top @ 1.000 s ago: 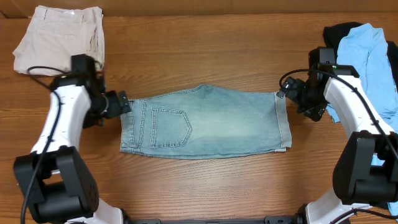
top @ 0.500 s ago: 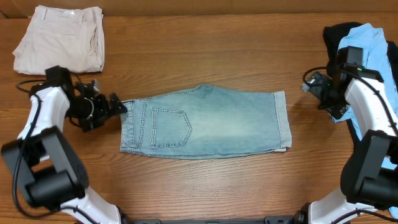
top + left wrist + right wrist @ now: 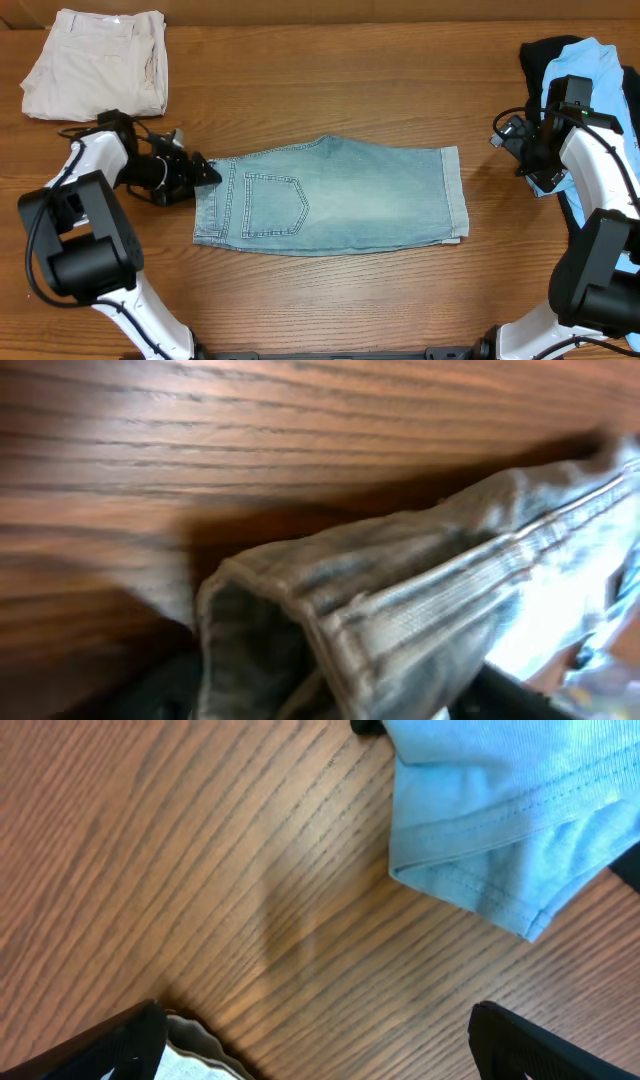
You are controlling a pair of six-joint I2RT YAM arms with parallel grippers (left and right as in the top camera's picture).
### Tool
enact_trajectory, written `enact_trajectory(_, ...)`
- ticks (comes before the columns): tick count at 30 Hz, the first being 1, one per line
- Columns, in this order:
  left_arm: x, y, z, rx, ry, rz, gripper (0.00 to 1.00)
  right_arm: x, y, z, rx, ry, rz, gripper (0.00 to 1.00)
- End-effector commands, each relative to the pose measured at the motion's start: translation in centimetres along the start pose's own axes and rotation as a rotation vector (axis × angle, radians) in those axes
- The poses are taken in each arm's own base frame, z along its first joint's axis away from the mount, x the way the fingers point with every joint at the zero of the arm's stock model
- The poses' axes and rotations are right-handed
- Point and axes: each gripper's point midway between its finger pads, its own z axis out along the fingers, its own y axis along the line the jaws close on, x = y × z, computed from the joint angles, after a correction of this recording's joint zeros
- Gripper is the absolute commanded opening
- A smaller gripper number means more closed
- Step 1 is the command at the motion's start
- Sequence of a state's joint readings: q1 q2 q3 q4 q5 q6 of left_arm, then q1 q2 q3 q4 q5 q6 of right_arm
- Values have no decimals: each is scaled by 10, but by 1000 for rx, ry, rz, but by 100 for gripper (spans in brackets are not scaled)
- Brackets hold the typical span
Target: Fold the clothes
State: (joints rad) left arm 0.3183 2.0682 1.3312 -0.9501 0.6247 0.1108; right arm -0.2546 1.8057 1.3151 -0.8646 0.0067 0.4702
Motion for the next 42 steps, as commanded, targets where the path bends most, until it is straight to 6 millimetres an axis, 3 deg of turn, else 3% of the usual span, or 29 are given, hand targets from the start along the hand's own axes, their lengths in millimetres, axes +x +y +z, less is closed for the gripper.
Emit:
enact_trajectory(1,24,13,34,-19,123,-10,53,-12,8,-9,-26,-42,-5,100)
enact_trajectory(6,26,10,38,-36,135,-17,5,-12,8,-9,-26,-42,-5,100)
enact_trajectory(9,22,23,35,-111,123,-77,4,-12,8,-9,-26,-42,-5,100)
enact_trajectory(12,16,41,20,-223,112,-151,4,-12,8,-9,-26,-42,-5,100)
enact_trajectory(15,6,48,-6,-294,97,-202,4,-12,8,-9,-26,-42,-5,100)
enact_trajectory(19,-15,35,-52,-322,52,-205,4,-12,8,-9,-26,-42,-5,100)
enact_trajectory(22,-29,15,-87,-342,-1,-179,4,-12,8,-9,-26,-42,-5,100)
enact_trajectory(28,-32,-58,-137,-348,-115,-37,4,-12,8,-9,-26,-42,-5,100)
enact_trajectory(32,-16,-105,-142,-343,-141,52,4,-12,8,-9,-26,-42,-5,100)
enact_trajectory(38,12,-176,-132,-327,-165,216,4,-12,8,-9,-26,-42,-5,100)
enact_trajectory(42,21,-213,-126,-343,-227,292,4,-12,8,-9,-26,-42,-5,100)
